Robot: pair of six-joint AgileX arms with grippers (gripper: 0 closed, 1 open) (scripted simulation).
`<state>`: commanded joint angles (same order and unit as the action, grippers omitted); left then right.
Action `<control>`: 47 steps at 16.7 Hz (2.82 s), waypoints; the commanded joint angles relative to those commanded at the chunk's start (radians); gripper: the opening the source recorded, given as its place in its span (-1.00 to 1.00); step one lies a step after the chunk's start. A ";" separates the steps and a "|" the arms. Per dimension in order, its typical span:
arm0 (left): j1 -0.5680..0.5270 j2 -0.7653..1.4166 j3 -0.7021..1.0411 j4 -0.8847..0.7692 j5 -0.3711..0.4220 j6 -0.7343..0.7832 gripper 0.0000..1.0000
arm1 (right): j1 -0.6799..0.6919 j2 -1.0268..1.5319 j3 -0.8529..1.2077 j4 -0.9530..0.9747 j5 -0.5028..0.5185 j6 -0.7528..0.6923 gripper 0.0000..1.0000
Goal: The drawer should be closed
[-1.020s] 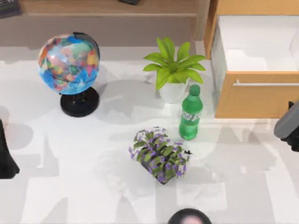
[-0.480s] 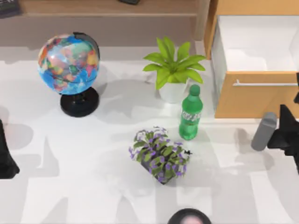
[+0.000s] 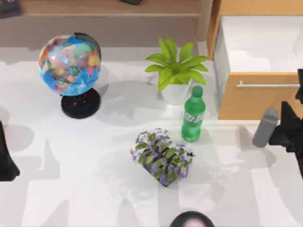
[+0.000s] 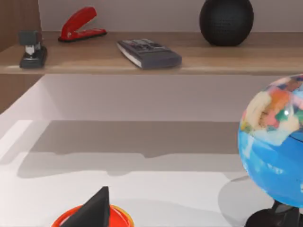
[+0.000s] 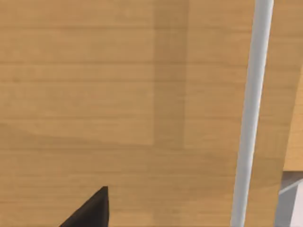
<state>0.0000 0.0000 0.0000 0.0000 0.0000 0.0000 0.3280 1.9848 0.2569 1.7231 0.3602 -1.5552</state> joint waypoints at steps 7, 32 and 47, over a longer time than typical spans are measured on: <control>0.000 0.000 0.000 0.000 0.000 0.000 1.00 | -0.020 0.009 0.052 -0.043 -0.020 0.000 1.00; 0.000 0.000 0.000 0.000 0.000 0.000 1.00 | -0.027 0.018 0.086 -0.065 -0.029 0.002 -1.00; 0.000 0.000 0.000 0.000 0.000 0.000 1.00 | -0.089 0.095 0.328 -0.232 -0.092 0.004 -1.00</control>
<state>0.0000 0.0000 0.0000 0.0000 0.0000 0.0000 0.2387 2.0802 0.5854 1.4909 0.2684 -1.5517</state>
